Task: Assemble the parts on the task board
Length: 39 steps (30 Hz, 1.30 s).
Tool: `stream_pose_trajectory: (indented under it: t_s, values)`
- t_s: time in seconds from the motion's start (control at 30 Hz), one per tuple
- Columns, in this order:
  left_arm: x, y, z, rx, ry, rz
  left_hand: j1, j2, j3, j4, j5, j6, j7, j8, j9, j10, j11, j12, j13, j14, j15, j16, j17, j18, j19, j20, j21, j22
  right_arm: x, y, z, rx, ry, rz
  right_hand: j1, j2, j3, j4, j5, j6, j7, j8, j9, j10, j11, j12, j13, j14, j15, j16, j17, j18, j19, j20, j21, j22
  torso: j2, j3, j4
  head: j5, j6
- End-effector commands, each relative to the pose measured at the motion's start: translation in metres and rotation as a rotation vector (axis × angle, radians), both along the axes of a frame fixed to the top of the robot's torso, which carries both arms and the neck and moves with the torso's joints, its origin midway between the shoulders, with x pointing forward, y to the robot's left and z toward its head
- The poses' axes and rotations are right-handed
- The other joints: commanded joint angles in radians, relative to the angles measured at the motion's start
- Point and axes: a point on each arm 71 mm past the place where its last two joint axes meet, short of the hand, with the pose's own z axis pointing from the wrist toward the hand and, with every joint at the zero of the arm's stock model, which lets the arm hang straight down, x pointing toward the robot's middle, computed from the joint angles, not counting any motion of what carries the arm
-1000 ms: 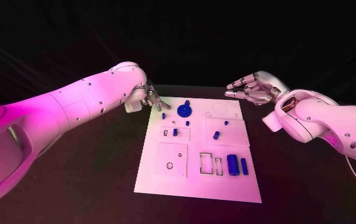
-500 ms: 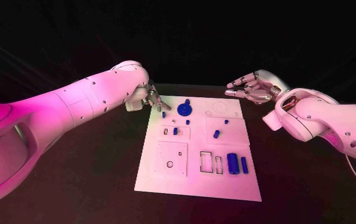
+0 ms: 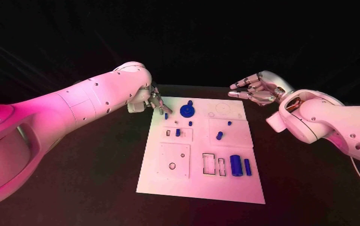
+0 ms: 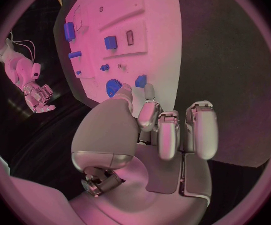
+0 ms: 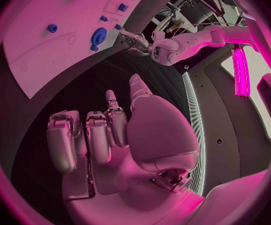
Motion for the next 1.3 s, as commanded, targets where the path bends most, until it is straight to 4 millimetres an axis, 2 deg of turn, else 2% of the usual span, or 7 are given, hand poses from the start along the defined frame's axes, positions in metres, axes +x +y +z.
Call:
stream_pose_trajectory:
  t_s: [0.03, 0.67, 1.1, 1.3]
  values:
    - [-0.0013, -0.0031, -0.0011, 0.010, 0.021, -0.024, 0.009, 0.002, 0.001, -0.006, -0.003, 0.009, 0.000, -0.004, -0.002, 0.003, 0.003, 0.006, 0.001, 0.105, 0.004, 0.003, 0.263, 0.013, 0.011, 0.006, 0.001, 0.081, -0.0004, 0.0016, -0.0006, -0.002, 0.004, 0.016, -0.005, 0.006, -0.007, 0.001, 0.004, 0.000, 0.000, -0.003, 0.001, 0.023, -0.005, -0.001, 0.164, 0.099, -0.005, -0.005, 0.244, -0.002, 0.077, -0.002, -0.006, 0.217, 0.001, 0.0002, -0.0006, 0.000, 0.001]
    - [-0.0014, -0.0059, -0.0049, 0.012, 0.032, -0.029, 0.018, 0.012, 0.003, -0.005, -0.004, 0.015, 0.000, -0.005, -0.006, 0.005, 0.003, 0.008, 0.002, 0.105, 0.004, 0.003, 0.263, 0.013, 0.011, 0.006, 0.001, 0.083, -0.0002, 0.0035, -0.0007, 0.000, 0.005, 0.021, -0.005, 0.006, -0.007, 0.001, 0.004, 0.000, 0.000, -0.003, 0.001, 0.023, -0.005, -0.001, 0.164, 0.099, -0.005, -0.005, 0.244, -0.002, 0.077, -0.002, -0.006, 0.217, 0.001, 0.0000, 0.0002, -0.004, -0.001]
    - [-0.0011, -0.0071, -0.0061, 0.005, 0.037, -0.029, 0.072, 0.052, 0.025, -0.018, -0.004, 0.020, -0.003, -0.012, -0.020, 0.005, 0.001, 0.007, 0.000, 0.105, 0.003, 0.003, 0.263, 0.013, 0.011, 0.005, 0.000, 0.083, -0.0002, 0.0046, -0.0007, 0.002, 0.005, 0.024, -0.005, 0.006, -0.007, 0.001, 0.004, 0.000, 0.000, -0.003, 0.001, 0.023, -0.005, -0.001, 0.164, 0.099, -0.005, -0.005, 0.244, -0.002, 0.077, -0.002, -0.006, 0.217, 0.001, -0.0002, -0.0003, -0.004, -0.002]
    - [-0.0008, -0.0082, -0.0074, 0.005, 0.041, -0.030, 0.094, 0.064, 0.038, -0.025, -0.004, 0.020, -0.004, -0.015, -0.025, 0.005, 0.000, 0.007, 0.000, 0.105, 0.002, 0.003, 0.263, 0.013, 0.011, 0.005, 0.001, 0.084, -0.0002, 0.0049, -0.0007, 0.002, 0.005, 0.026, -0.004, 0.007, -0.009, 0.001, 0.005, 0.000, 0.000, -0.003, 0.001, 0.024, -0.005, 0.000, 0.165, 0.100, -0.005, -0.005, 0.244, -0.002, 0.077, -0.002, -0.006, 0.218, 0.002, -0.0005, -0.0004, -0.005, -0.004]
